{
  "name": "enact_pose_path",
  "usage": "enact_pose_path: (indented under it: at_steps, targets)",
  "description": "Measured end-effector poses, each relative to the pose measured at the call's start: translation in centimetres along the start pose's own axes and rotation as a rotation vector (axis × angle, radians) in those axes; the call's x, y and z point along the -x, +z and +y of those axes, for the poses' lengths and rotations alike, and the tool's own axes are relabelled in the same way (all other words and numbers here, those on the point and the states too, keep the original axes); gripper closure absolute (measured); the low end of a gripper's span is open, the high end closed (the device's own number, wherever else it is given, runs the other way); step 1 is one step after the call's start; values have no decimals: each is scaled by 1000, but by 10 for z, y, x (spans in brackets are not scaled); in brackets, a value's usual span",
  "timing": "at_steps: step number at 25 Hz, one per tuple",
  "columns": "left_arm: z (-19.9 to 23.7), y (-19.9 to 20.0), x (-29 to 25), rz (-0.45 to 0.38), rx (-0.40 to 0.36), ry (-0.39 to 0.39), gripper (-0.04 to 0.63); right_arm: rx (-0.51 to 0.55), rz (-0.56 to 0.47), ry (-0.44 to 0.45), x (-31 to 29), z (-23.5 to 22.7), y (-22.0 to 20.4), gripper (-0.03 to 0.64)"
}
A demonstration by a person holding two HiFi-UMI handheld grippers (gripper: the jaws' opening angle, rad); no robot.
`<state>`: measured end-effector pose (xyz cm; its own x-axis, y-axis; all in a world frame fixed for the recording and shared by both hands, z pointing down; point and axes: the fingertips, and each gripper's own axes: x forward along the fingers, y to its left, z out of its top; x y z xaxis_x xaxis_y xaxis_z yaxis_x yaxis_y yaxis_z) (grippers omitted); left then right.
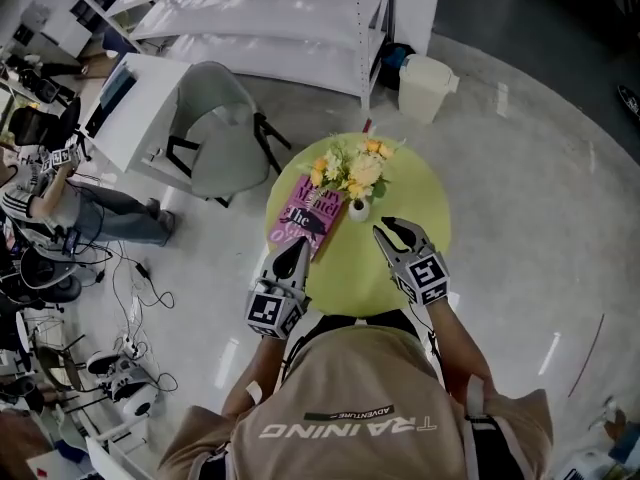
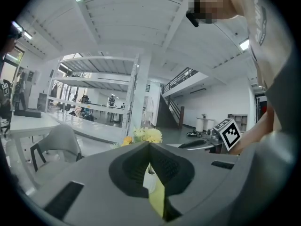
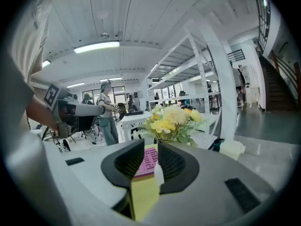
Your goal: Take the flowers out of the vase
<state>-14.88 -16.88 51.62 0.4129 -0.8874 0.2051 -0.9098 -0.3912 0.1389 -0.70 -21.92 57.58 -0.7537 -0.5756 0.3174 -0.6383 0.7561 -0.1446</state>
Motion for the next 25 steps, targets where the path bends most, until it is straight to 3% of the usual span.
enact_pose_path:
  at_steps: [6,8,25]
  targets:
    - [4,-10,6,23,5,23,589,-53,54,34,-30,-8,-29,522]
    - [7,-13,6,29,11,30,589,-71,72,42,-43,-14,-37,477]
    - [53,-42,9,64,50,44,589,-128,178,14,-140,-41,-76,477]
